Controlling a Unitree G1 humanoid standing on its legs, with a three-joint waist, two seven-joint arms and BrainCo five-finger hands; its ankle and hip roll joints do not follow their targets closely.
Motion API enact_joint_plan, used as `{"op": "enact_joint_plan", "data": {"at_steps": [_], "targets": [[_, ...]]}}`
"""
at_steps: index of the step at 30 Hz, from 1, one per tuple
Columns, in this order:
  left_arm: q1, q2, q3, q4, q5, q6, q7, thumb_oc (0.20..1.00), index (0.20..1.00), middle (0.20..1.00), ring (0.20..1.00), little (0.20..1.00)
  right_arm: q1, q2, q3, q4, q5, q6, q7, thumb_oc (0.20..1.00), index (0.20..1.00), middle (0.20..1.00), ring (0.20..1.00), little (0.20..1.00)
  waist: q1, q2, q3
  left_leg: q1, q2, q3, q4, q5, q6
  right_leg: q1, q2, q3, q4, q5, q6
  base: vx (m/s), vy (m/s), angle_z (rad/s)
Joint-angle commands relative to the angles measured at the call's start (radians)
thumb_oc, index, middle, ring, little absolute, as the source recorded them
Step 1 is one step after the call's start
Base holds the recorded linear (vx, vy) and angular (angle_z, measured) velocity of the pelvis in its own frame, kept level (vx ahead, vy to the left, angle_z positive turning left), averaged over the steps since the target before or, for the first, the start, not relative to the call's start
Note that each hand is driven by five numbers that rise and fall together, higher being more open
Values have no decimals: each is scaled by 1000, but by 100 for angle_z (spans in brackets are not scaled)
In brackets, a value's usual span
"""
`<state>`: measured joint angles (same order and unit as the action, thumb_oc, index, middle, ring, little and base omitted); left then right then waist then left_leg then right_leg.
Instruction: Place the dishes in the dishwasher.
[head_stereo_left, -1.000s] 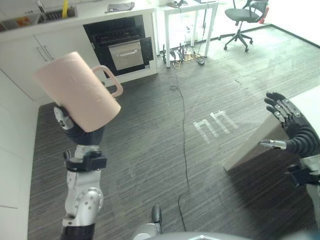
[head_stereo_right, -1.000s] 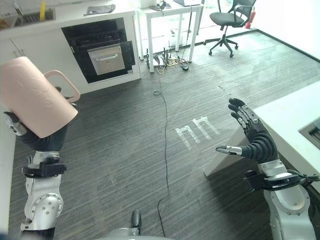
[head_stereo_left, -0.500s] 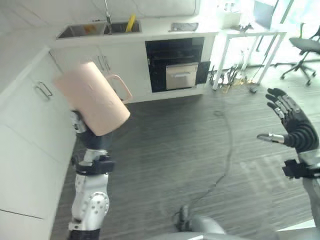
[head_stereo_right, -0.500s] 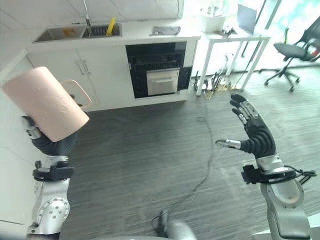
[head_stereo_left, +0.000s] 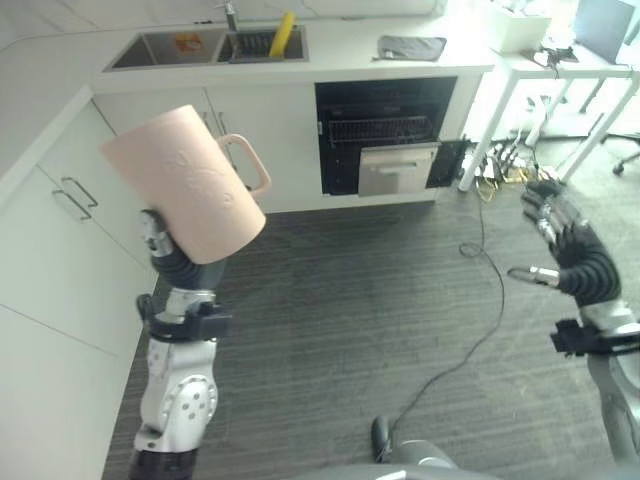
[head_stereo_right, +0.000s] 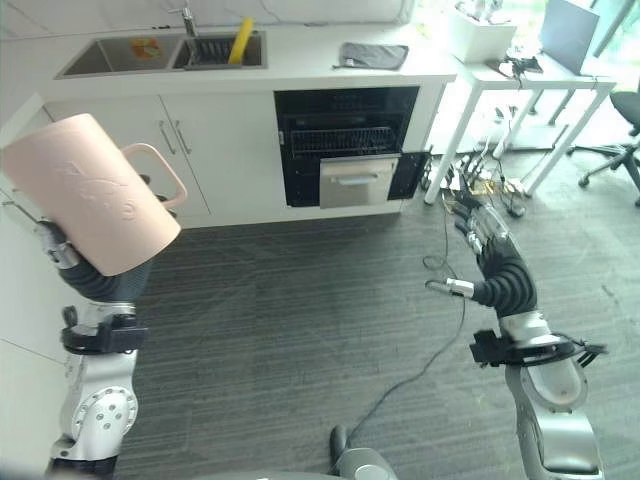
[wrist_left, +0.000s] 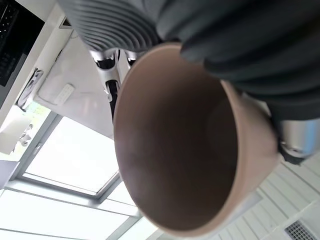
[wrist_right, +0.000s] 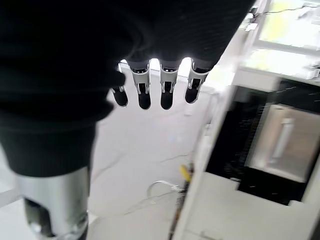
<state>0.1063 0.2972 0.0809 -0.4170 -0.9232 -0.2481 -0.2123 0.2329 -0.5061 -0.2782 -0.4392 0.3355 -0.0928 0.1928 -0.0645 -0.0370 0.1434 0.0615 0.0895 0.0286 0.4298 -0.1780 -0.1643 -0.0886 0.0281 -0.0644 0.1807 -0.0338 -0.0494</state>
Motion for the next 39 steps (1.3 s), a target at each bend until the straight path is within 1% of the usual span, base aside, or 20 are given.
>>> {"op": "enact_joint_plan", "data": {"at_steps": [1, 2, 4, 5, 6, 7, 8, 10, 14, 15, 20, 23, 25, 26, 28, 30, 33, 35, 37, 39], "targets": [[2, 51, 49, -37, -19, -24, -58, 200, 200, 200, 200, 200, 4, -27, -19, -54, 31, -62, 9, 1000, 1000, 1000, 1000, 1000, -24, -35, -31, -105, -68, -32, 135, 114, 92, 152, -68, 69, -264, 44, 102, 230, -286, -57], [1, 46, 51, -28, -10, -11, -74, 200, 200, 200, 200, 200, 0, -30, -18, -51, 32, -56, 7, 1000, 1000, 1000, 1000, 1000, -10, -38, -15, -166, -91, -18, 122, 78, 109, 179, -62, 61, -265, 29, 103, 277, -195, -48], [13, 51, 60, -26, -11, -6, -71, 200, 200, 200, 200, 200, -17, -36, -14, -42, 37, -41, 22, 1000, 1000, 1000, 1000, 1000, 2, -26, -6, -143, -104, 35, -56, 49, 119, 203, -48, 65, -268, -3, 116, 324, -25, -40], [15, 56, 62, -17, -17, -11, -65, 200, 200, 200, 200, 200, -26, -34, -7, -33, 29, -38, 33, 1000, 1000, 1000, 1000, 1000, 3, -9, -8, -119, -112, 57, -234, 59, 118, 209, -32, 77, -268, -20, 129, 293, 88, -29], [14, 59, 58, -15, -17, -14, -58, 200, 200, 200, 200, 200, -28, -33, -2, -30, 26, -38, 35, 1000, 1000, 1000, 1000, 1000, 6, -3, -9, -104, -119, 58, -315, 75, 120, 214, -28, 85, -268, -28, 133, 357, 136, -23], [8, 60, 45, -12, -13, -19, -38, 200, 200, 200, 200, 200, -26, -32, 8, -30, 14, -40, 37, 1000, 1000, 1000, 1000, 1000, 11, 11, -14, -94, -127, 48, -432, 124, 119, 220, -15, 87, -268, -44, 138, 318, 142, -19], [-4, 56, 26, -2, -3, -28, -30, 200, 200, 200, 200, 200, -26, -33, 14, -29, 7, -44, 37, 1000, 1000, 1000, 1000, 1000, 12, 16, -18, -97, -128, 55, -480, 164, 114, 232, -8, 89, -268, -55, 136, 308, 157, -27], [-27, 45, -1, 6, 21, -41, -23, 200, 200, 200, 200, 200, -35, -45, 15, -24, 10, -52, 34, 1000, 1000, 1000, 1000, 1000, 16, 13, -26, -115, -129, 72, -486, 182, 118, 246, -6, 82, -268, -72, 129, 239, 189, -27], [-43, 50, -12, -2, 18, -45, 8, 200, 200, 200, 200, 200, -49, -62, 5, -27, 36, -49, 50, 1000, 1000, 1000, 1000, 1000, 24, 12, -45, -96, -138, 40, -504, 180, 144, 268, -16, 74, -266, -71, 137, 227, 222, -24], [-58, 53, -10, 4, 26, -33, 4, 200, 200, 200, 200, 200, -42, -53, -2, -36, 45, -54, 55, 1000, 1000, 1000, 1000, 1000, 22, 6, -50, -85, -135, 55, -506, 175, 161, 259, -20, 66, -173, -96, 152, 265, 195, 9], [-75, 65, -1, 15, 71, -19, -20, 200, 200, 200, 200, 200, -42, -5, 23, -38, 34, -60, 72, 1000, 1000, 1000, 1000, 1000, 26, -8, -24, -45, -123, 48, -503, 156, 185, 88, -34, 7, 220, -42, 229, 183, 87, 4], [-107, 79, 3, 16, 86, -16, -8, 200, 200, 200, 200, 200, -48, 6, 39, -26, 26, -75, 68, 1000, 1000, 1000, 1000, 1000, 31, -3, -12, -19, -109, 18, -508, 151, 178, 81, -85, -45, 101, -67, 212, 118, -51, 3], [-139, 87, -24, 19, 132, -34, 25, 200, 200, 200, 200, 200, -51, -7, 42, -26, 35, -88, 47, 1000, 1000, 1000, 1000, 1000, 4, 3, -1, 7, -104, -21, -511, 125, 176, 94, -110, 24, -74, -63, 194, 171, -119, 14], [-134, 86, -32, 11, 140, -38, 31, 200, 200, 200, 200, 200, -48, -9, 40, -31, 37, -87, 45, 1000, 1000, 1000, 1000, 1000, -5, 1, 0, 17, -110, -38, -508, 108, 180, 89, -134, 65, -129, -25, 207, 233, -199, 52], [-103, 85, -31, -7, 165, -53, 57, 200, 200, 200, 200, 200, -49, -1, 52, -50, 38, -70, 61, 1000, 1000, 1000, 1000, 1000, -12, 0, 3, 54, -102, -41, -508, 72, 177, 65, -197, 92, -219, 75, 234, 215, -265, 63], [-82, 100, -13, -19, 177, -59, 69, 200, 200, 200, 200, 200, -39, 8, 49, -71, 55, -57, 81, 1000, 1000, 1000, 1000, 1000, -14, 4, 2, 78, -83, -37, -508, 52, 175, 53, -238, 104, -255, 113, 252, 229, -348, 15], [-67, 116, 12, -25, 169, -56, 54, 200, 200, 200, 200, 200, -17, 15, 37, -84, 82, -57, 99, 1000, 1000, 1000, 1000, 1000, -11, -1, 0, 86, -54, -40, -501, 35, 164, 66, -273, 118, -260, 129, 261, 203, -436, 13], [-81, 127, 15, -25, 154, -53, 41, 200, 200, 200, 200, 200, -16, 19, 44, -88, 73, -55, 85, 1000, 1000, 1000, 1000, 1000, -10, -11, 3, 76, -30, -66, -475, 15, 144, 83, -285, 145, -254, 123, 268, 192, -641, 45], [-72, 125, 19, -36, 144, -65, 43, 200, 200, 200, 200, 200, -34, 6, 47, -92, 78, -43, 82, 1000, 1000, 1000, 1000, 1000, 5, -16, 4, 65, 20, -75, -449, 18, 113, 107, -270, 110, -246, 72, 275, 169, -738, 50], [-48, 119, 19, -52, 102, -83, 63, 200, 200, 200, 200, 200, -67, -18, 61, -95, 79, -18, 80, 1000, 1000, 1000, 1000, 1000, 16, -12, 0, 62, 65, -80, -431, 25, 81, 115, -235, 95, -256, 49, 253, 164, -683, 53]]}}
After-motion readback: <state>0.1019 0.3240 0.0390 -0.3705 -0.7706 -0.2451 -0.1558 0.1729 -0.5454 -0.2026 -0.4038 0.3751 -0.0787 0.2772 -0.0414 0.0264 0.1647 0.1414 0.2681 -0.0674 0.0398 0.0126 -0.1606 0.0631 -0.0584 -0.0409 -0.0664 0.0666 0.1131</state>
